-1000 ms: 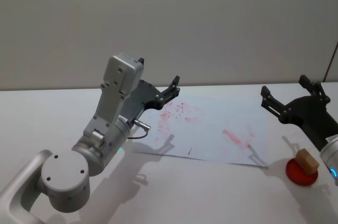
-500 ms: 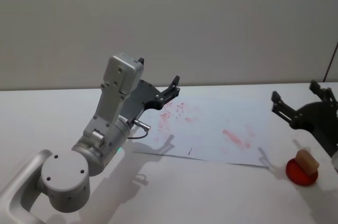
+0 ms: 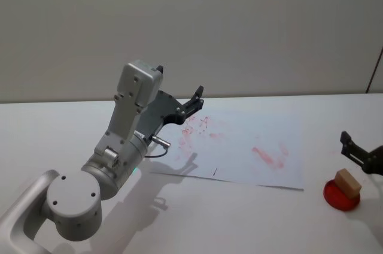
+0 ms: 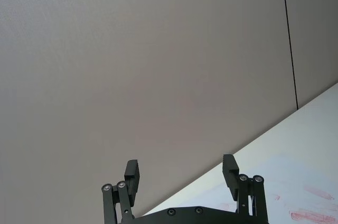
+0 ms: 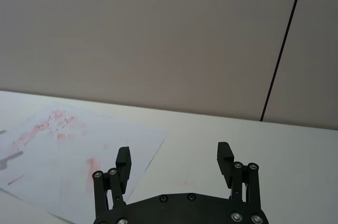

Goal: Use the one hand to pick up the stamp and affix it onto the A4 paper.

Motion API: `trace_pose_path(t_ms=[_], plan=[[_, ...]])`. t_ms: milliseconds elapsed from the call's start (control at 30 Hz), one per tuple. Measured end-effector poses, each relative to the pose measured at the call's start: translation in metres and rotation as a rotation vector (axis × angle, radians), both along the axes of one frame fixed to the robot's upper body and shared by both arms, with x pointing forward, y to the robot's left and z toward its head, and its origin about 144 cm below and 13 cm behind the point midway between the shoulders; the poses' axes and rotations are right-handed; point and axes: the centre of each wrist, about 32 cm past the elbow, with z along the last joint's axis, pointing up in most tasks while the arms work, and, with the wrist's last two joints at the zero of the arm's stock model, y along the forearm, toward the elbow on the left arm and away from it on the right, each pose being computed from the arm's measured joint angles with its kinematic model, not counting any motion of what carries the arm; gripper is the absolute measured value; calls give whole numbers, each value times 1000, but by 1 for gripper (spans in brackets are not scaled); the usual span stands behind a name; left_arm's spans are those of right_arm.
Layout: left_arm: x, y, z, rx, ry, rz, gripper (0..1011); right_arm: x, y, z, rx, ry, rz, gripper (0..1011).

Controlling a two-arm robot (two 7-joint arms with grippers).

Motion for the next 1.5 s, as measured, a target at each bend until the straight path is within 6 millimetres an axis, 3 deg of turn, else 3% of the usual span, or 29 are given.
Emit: trace_pose_path(t_ms=[733,1500], plan=[[0,0,0,0,0,0,1001,-14,-17,0,-154,223,64,1001],[0,0,0,0,0,0,1001,10,-8,-10,-222,318,117,1001]])
